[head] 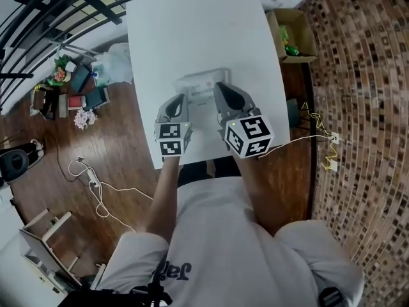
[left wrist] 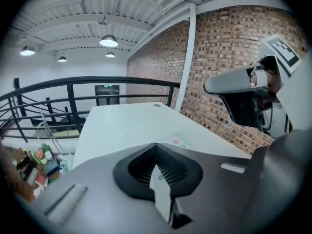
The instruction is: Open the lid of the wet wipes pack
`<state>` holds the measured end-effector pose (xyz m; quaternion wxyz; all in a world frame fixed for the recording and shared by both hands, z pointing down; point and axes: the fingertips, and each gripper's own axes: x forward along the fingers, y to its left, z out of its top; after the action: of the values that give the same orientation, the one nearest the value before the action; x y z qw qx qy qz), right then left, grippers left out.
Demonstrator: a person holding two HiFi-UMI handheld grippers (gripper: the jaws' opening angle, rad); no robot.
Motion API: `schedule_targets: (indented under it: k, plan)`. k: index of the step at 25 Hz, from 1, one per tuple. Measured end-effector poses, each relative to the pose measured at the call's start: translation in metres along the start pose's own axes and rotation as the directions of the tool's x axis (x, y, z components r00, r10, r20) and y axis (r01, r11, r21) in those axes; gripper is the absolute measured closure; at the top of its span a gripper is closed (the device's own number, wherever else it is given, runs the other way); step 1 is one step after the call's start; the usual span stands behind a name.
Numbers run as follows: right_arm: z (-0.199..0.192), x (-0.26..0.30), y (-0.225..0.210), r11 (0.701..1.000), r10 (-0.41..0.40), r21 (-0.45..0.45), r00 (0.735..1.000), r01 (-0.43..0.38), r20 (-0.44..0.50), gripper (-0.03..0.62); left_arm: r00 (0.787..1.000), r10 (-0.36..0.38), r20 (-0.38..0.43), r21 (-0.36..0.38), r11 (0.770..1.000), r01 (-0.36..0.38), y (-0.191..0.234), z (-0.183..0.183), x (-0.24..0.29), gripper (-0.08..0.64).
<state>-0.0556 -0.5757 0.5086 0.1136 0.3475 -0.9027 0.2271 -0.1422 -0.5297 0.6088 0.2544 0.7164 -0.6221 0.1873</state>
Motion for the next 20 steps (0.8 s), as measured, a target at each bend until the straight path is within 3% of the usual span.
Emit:
schedule_targets:
  k: [14,17,20]
  plan:
    - [-0.081,0.005,0.001,0.999,-0.047,-0.003,0.982,0.048,-0.181,0.601,0.991,-0.079,-0.109,0.016,0.997,0.081,-0.005,-0.049,0.022,0.545]
    - [-0.099,0.006,-0.002,0.997,-0.058,0.042,0.977,0.068,-0.204,0.601,0.988,-0.095,-0.120,0.022,0.995,0.099,-0.007,-0.055,0.026,0.545]
    - [-0.113,0.010,-0.005,0.987,-0.042,0.141,0.975,0.074,-0.216,0.601,0.986,-0.104,-0.129,0.030,0.994,0.108,-0.008,-0.058,0.029,0.545]
